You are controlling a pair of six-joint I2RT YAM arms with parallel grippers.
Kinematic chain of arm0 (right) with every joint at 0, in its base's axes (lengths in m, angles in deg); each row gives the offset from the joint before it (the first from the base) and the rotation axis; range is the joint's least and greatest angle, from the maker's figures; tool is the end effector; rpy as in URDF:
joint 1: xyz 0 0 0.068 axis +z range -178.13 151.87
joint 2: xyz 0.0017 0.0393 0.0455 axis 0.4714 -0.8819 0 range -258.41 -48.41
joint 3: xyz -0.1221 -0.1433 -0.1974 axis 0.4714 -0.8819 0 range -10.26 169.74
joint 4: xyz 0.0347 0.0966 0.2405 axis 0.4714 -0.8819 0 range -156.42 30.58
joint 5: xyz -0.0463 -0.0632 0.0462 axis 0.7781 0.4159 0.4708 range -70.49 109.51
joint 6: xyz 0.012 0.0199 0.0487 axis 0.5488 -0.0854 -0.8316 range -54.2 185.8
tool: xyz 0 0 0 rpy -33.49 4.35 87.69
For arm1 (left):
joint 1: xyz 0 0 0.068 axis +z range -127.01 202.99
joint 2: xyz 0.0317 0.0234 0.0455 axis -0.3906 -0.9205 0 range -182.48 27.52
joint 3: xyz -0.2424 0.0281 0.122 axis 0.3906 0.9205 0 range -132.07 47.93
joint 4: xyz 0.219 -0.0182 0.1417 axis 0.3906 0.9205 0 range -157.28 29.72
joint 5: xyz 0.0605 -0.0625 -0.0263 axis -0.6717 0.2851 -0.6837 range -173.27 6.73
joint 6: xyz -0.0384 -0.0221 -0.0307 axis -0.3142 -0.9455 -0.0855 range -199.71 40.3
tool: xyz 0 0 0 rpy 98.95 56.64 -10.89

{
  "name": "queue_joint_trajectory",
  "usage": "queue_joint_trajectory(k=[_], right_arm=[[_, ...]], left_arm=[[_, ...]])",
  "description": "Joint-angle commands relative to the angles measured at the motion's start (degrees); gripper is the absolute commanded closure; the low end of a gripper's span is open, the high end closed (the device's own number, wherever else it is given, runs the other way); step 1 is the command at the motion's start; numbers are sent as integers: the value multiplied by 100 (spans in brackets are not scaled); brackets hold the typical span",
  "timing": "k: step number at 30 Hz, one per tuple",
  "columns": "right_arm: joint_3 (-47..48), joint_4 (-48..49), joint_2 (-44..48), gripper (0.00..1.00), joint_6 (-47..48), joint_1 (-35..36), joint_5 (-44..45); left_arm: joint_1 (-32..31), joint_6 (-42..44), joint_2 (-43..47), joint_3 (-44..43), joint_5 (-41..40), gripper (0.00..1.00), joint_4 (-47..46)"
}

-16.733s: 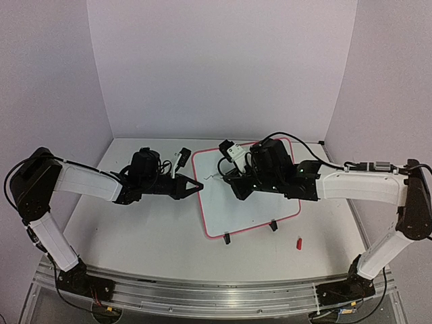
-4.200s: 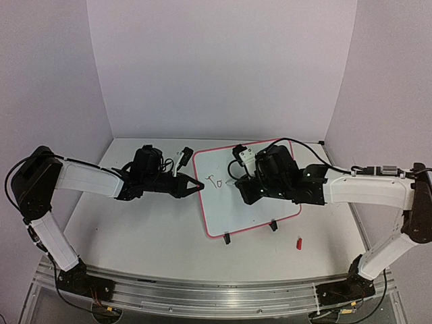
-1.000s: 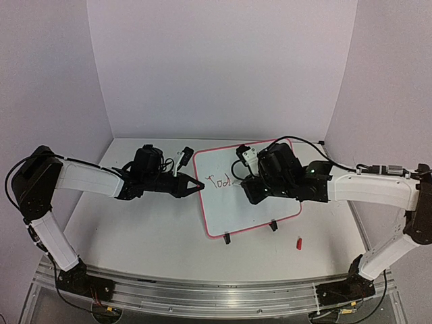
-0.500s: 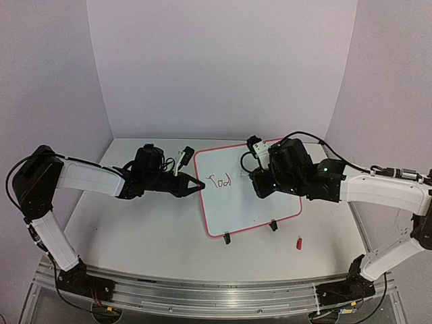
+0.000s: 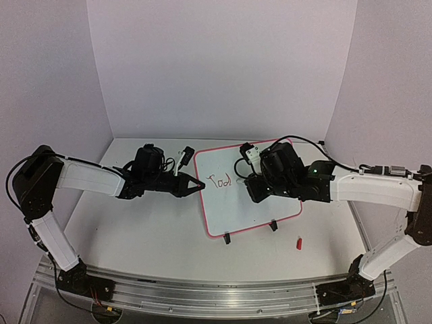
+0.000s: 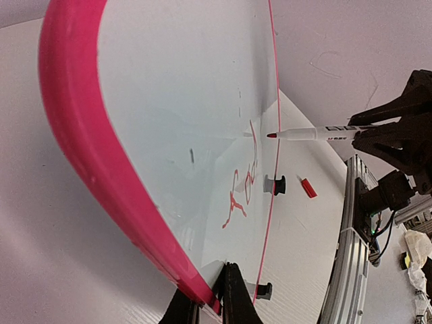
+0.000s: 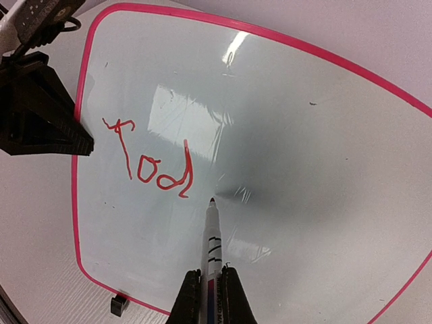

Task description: Write a sentence on the whiteboard

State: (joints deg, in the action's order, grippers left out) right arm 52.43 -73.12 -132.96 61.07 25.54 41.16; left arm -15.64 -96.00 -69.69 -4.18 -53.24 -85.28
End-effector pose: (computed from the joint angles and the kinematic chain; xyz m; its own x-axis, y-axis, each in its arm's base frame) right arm 0.2072 0.2595 0.2785 -0.3906 -0.4016 -0.8283 -0.5406 0.8284 -0.1467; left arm 0.2716 -0.2399 0.1965 -0.5908 0.1613 -0.7906 0.7531 0.4618 -0.4686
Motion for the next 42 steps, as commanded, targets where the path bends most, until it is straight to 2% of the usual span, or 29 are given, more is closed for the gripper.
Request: queue_joint_trajectory(k=[1,11,23,35,42], right_arm=[[241,131,-38,100,-68,-11,146],[383,260,-318,100,-46,-13,465],[309,159,-269,100,-75,-7,-129],[309,-291,-236,100,-32,-14,26],[422,-308,-258,100,51,-8,522]], left_arm=[[110,916,-410,104,-1467,100,980],[110,923,-424,88,-1464,100,1001],[110,942,-413,88,-1515,100,1023],[107,970,-406,9,-1606,100,1143],[110,960,-419,5,-1596,100,1128]])
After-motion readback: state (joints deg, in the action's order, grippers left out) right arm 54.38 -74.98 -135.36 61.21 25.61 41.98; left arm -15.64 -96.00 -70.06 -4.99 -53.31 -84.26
